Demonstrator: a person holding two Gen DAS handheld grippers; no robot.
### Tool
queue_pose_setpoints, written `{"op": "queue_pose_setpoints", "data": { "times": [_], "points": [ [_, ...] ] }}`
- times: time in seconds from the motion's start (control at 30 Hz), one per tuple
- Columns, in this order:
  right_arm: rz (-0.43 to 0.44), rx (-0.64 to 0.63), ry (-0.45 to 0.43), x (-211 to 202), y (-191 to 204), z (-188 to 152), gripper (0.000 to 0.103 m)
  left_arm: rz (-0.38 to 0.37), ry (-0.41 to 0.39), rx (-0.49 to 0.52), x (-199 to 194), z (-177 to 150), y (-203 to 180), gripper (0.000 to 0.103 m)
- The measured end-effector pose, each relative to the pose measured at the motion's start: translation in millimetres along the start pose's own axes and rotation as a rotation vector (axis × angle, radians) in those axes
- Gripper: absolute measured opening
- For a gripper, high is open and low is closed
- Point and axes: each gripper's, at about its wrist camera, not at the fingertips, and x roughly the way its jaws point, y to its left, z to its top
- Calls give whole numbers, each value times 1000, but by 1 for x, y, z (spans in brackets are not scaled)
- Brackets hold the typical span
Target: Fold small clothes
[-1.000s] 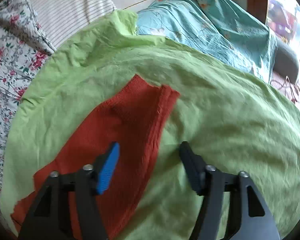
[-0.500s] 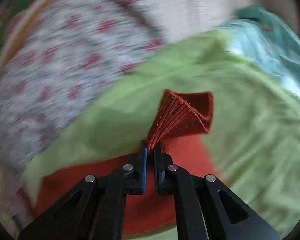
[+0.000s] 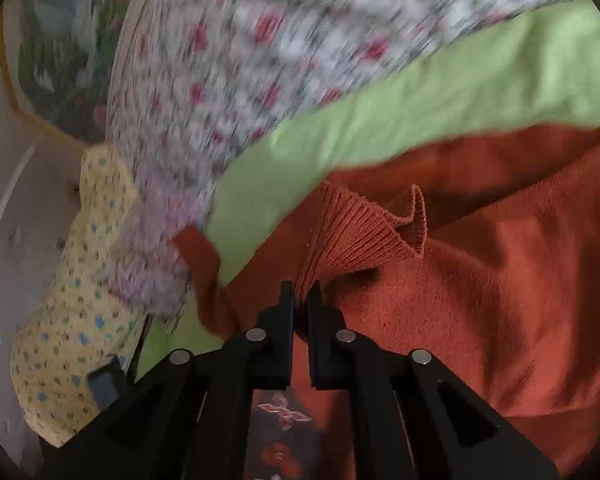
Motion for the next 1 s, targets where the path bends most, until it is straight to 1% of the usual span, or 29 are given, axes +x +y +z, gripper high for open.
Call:
{"op": "queue_pose_setpoints", "data": {
  "times": [0.1, 0.17, 0.2, 0.23, 0.27, 0.3, 0.33, 0.37, 0.4, 0.5, 0.57, 0.67, 0.73, 0.77, 0.8, 0.83, 0.87, 0.9, 0.93, 1.0],
  "points": [
    [9, -32, 71, 40, 14, -19, 7, -17, -5, -11, -4, 1, 10, 93],
    [10, -41, 128, 58, 16, -30, 8, -38, -2, -18, -3, 3, 12, 93],
    [26, -33, 159, 66, 14, -34, 10, -46, 3, -18, -2, 3, 12, 94],
    [34, -23, 184, 72, 13, -37, 11, -55, 9, -15, 0, 3, 11, 94],
    [38, -10, 213, 75, 9, -40, 14, -67, 16, -9, 3, 4, 8, 94],
    [53, 8, 234, 77, 5, -38, 31, -78, 22, 1, 7, 4, 3, 94],
    [79, 32, 241, 77, 2, -39, 40, -82, 27, 10, 10, 5, -2, 94],
    [101, 58, 229, 71, -2, -40, 52, -89, 33, 28, 15, 7, -9, 94],
    [111, 68, 210, 66, -4, -41, 55, -89, 35, 46, 19, 8, -15, 94],
    [122, 83, 145, 37, -16, -30, 56, -72, 38, 105, 38, 18, -34, 94],
    [87, 97, 101, 20, -25, -22, 56, -51, 56, 127, 58, 28, -43, 94],
    [31, 140, 29, -17, -49, -18, 56, -54, 79, 110, 83, 42, -46, 94],
    [0, 169, -3, -36, -64, -21, 56, -86, 88, 66, 96, 52, -44, 94],
    [-14, 182, -16, -44, -69, -23, 56, -107, 87, 38, 101, 55, -41, 90],
    [-34, 199, -31, -52, -74, -27, 56, -121, 87, 14, 104, 57, -39, 79],
    [-49, 215, -44, -58, -79, -29, 56, -137, 84, -10, 105, 59, -37, 71],
    [-60, 232, -57, -65, -84, -33, 56, -150, 81, -21, 105, 60, -36, 47],
    [-71, 248, -72, -73, -89, -36, 56, -178, 82, -26, 104, 60, -35, 17],
    [-82, 258, -84, -79, -94, -36, 56, -201, 81, -28, 100, 60, -34, 15],
    [-104, 270, -112, -91, -99, -37, 56, -228, 31, -22, 80, 60, -33, 10]
  ]
}}
